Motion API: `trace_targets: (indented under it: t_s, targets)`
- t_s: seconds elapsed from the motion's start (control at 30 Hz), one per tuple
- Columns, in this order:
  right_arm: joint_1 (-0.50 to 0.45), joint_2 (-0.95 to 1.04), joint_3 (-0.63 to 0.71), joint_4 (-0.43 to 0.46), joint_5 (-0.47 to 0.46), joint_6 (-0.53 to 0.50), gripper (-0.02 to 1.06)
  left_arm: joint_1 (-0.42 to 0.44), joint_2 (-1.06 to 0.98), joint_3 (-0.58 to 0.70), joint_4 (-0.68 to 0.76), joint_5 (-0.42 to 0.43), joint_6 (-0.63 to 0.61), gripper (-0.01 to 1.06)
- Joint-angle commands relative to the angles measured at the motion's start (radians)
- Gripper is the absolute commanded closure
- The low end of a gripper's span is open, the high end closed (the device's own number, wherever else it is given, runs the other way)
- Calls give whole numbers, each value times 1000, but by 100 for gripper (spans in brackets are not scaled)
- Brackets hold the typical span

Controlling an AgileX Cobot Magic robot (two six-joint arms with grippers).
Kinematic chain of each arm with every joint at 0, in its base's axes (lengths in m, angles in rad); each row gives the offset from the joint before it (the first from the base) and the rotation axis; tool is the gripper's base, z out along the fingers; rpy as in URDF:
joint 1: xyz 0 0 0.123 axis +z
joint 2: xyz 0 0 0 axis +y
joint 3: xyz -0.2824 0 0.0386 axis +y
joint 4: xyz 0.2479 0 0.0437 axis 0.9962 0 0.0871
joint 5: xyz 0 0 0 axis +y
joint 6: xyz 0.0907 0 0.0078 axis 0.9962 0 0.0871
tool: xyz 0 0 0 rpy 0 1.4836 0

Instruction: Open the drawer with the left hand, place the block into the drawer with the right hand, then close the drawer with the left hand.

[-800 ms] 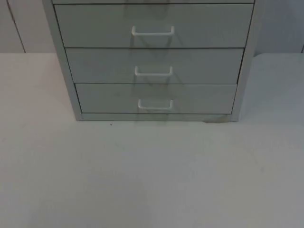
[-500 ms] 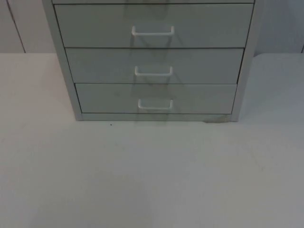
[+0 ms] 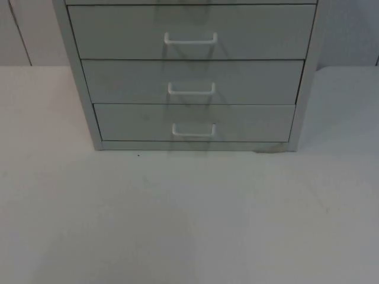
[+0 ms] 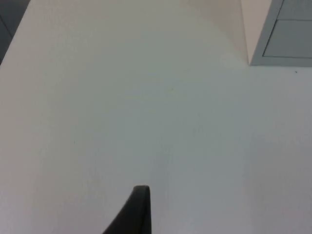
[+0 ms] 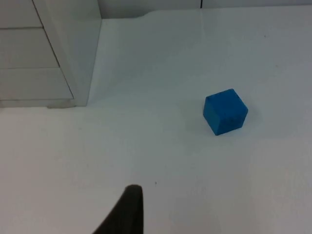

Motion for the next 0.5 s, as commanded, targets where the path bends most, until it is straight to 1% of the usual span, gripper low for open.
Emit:
trace_targets:
  t_s: [0.0, 0.13, 0.17, 0.3, 0.33, 0.47]
  targets:
    - [-5, 67, -15, 4, -37, -7, -1, 1, 32, -6, -14, -25, -4, 0]
    - [-5, 198, -27, 4, -101, -7, -1, 1, 137, -6, -14, -83, -4, 0]
    - [-5, 198, -27, 4, -101, -7, -1, 1, 137, -6, -14, -83, -4, 0]
    - [-5, 333, -53, 4, -124, -7, -1, 1, 229, -8, -16, -133, -4, 0]
    - [-5, 333, -53, 4, -124, -7, -1, 1, 229, -8, -16, -133, -4, 0]
    - [-5, 442, -57, 4, -134, -7, -1, 1, 309, -19, -16, -158, -4, 0]
